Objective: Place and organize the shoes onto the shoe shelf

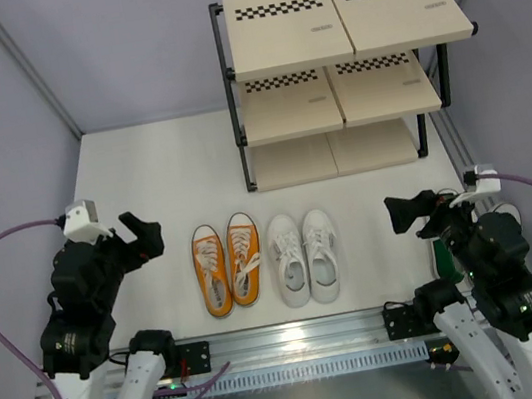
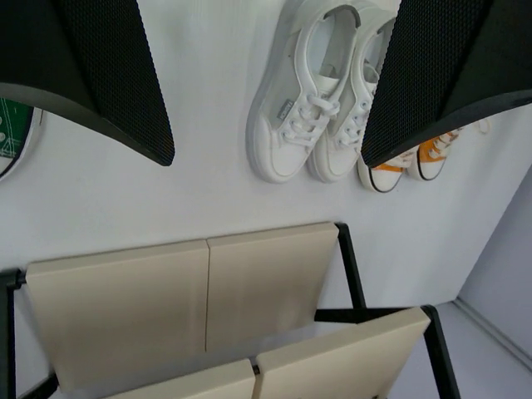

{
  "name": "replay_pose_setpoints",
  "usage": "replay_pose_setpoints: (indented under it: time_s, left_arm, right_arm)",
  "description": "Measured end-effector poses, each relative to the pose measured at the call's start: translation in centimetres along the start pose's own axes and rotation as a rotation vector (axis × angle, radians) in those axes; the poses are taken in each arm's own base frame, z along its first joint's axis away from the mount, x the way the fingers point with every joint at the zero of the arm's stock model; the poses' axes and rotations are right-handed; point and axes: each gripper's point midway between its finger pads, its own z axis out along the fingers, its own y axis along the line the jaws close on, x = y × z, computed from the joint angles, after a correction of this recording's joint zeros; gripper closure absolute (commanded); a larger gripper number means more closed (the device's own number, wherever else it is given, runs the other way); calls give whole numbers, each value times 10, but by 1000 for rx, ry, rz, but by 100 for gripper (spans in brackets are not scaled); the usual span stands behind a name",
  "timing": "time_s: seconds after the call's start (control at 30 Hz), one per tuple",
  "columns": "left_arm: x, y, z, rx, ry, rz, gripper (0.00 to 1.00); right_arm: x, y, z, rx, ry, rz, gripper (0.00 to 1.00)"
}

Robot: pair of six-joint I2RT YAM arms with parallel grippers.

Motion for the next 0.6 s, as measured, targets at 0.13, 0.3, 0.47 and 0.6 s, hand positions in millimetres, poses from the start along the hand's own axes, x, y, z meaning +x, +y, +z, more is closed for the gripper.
replay_pose_setpoints:
  time_s: [0.13,0.3,0.47,0.6]
  left_arm:
    - [1,2,-1,-12,-1,-6,1]
    - [5,-5,-1,28,21,-6,1]
    - [9,-12,-1,72,46,3,1]
    - [11,-17,1,94,64,4,1]
  right_arm:
    - [24,-9,6,50,134,-2,1]
    - [36,-15,2,88,197,7,0]
    - [46,-26,0,171,269,41,0]
    - [45,-60,-11,439,335,69,1]
